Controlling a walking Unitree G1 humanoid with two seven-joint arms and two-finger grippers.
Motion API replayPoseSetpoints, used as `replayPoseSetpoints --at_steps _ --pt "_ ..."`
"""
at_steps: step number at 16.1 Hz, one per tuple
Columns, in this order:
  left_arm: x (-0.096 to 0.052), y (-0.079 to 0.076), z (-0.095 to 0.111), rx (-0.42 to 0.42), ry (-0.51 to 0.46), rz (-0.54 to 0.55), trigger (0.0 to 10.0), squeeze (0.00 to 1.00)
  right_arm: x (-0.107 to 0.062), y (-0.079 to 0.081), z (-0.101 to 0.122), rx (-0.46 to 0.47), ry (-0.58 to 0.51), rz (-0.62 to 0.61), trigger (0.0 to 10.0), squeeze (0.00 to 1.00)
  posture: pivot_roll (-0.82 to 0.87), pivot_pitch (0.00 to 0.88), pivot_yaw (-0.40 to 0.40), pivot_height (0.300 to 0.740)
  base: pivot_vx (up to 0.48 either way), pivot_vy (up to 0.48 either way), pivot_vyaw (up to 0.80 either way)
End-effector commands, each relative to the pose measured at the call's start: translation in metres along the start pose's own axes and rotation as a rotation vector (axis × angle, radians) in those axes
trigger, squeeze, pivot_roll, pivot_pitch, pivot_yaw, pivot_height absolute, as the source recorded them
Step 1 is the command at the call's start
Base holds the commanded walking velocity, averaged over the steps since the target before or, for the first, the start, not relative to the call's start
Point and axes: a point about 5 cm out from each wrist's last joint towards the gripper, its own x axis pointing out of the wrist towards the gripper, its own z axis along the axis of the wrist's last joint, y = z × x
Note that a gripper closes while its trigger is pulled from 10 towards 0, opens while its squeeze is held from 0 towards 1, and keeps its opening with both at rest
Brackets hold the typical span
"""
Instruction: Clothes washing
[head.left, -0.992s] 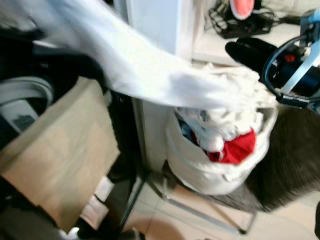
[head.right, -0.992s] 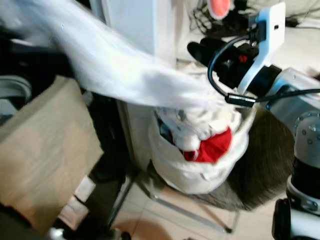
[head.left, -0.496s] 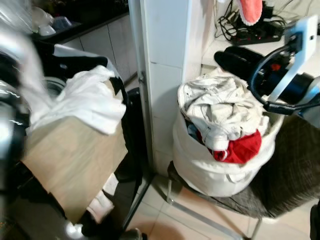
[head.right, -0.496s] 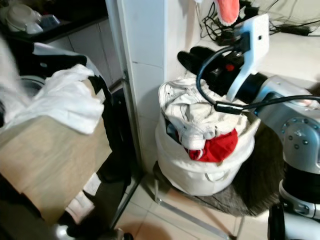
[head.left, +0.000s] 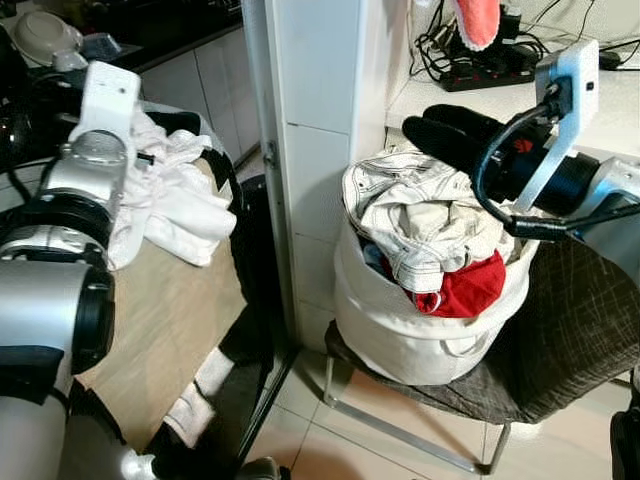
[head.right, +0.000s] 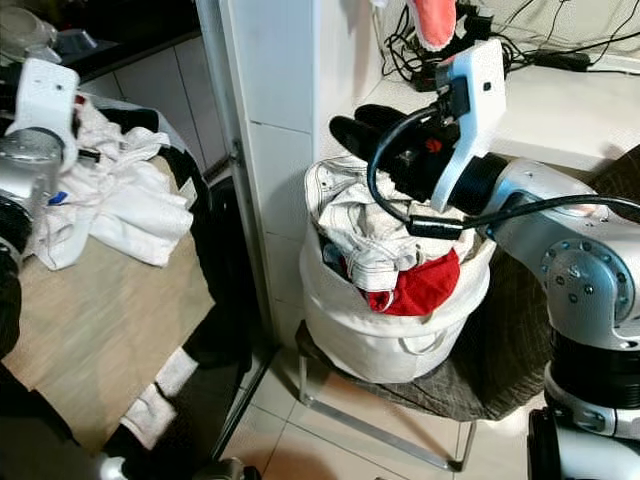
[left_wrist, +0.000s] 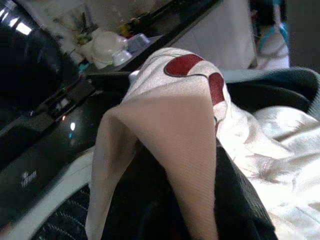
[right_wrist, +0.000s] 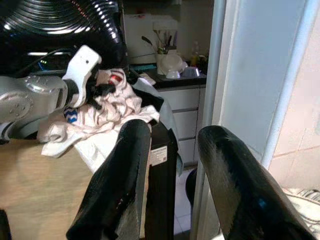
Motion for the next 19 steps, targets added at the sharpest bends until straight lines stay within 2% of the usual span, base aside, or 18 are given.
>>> replayPoseSetpoints --at_steps 1,2,3,4,5,10,12,13,14,15,16,17,18,19 --pt "0.0 0.015 -0.003 0.049 0.011 0.104 10.0 0.0 0.0 0.003 -0.002 -0.003 0.022 0.015 10.0 0.0 -0.05 0.0 0.066 0.74 0.0 0.0 0.0" --pt "0.0 0.017 -0.002 0.021 0.01 0.104 10.0 0.13 0.0 0.003 -0.002 0.0 0.023 0.016 10.0 0.0 -0.05 0.0 0.064 0.74 0.0 0.0 0.0" --pt "0.0 0.018 -0.001 -0.007 0.01 0.1 10.0 0.13 0.0 0.003 -0.002 0.001 0.024 0.017 10.0 0.0 -0.05 0.0 0.064 0.74 0.0 0.0 0.0" --pt "0.0 0.018 0.0 -0.08 0.01 0.082 10.0 1.0 0.0 0.003 -0.003 0.003 0.027 0.019 10.0 0.0 -0.05 0.0 0.063 0.74 0.0 0.0 0.0" --pt "0.0 0.021 0.003 -0.107 0.002 0.088 10.0 1.0 0.001 0.003 -0.003 0.005 0.028 0.022 10.0 0.0 -0.05 0.0 0.063 0.74 0.0 0.0 0.0" --pt "-0.002 0.033 0.021 -0.101 -0.08 0.164 10.0 1.0 0.003 0.002 -0.002 0.01 0.017 0.015 10.0 0.0 -0.05 0.0 0.059 0.74 0.0 0.0 0.0" --pt "-0.005 0.045 0.042 -0.024 -0.166 0.248 10.0 1.0 0.005 0.0 -0.001 0.014 0.001 -0.001 10.0 0.0 -0.04 0.0 0.06 0.74 0.0 0.0 0.0" --pt "-0.006 0.047 0.046 -0.01 -0.183 0.265 10.0 1.0 0.006 0.0 0.0 0.015 -0.002 -0.005 10.0 0.0 -0.04 0.0 0.061 0.74 0.0 0.0 0.0" --pt "-0.008 0.053 0.053 0.055 -0.219 0.318 10.0 1.0 0.006 -0.001 0.0 0.015 -0.009 -0.018 10.0 0.0 -0.04 0.0 0.062 0.74 0.0 0.0 0.0" --pt "-0.009 0.055 0.056 0.083 -0.23 0.338 10.0 1.0 0.006 -0.001 0.001 0.014 -0.011 -0.022 10.0 0.0 -0.04 0.0 0.062 0.74 0.0 0.0 0.0" --pt "-0.01 0.057 0.06 0.163 -0.251 0.379 10.0 1.0 0.006 -0.002 0.001 0.014 -0.014 -0.029 10.0 0.0 -0.04 0.0 0.063 0.74 0.0 0.0 0.0" --pt "-0.012 0.06 0.066 0.263 -0.276 0.425 10.0 0.36 0.006 -0.003 0.001 0.014 -0.016 -0.036 10.0 0.0 -0.05 0.0 0.064 0.74 0.0 0.0 0.0" --pt "-0.014 0.061 0.074 0.435 -0.31 0.477 10.0 0.0 0.006 -0.004 0.002 0.015 -0.019 -0.046 10.0 0.0 -0.04 0.0 0.064 0.74 0.0 0.0 0.0" --pt "-0.015 0.06 0.078 0.506 -0.324 0.479 10.0 0.0 0.006 -0.005 0.002 0.017 -0.021 -0.052 10.0 0.0 -0.04 0.0 0.066 0.74 0.0 0.0 0.0"
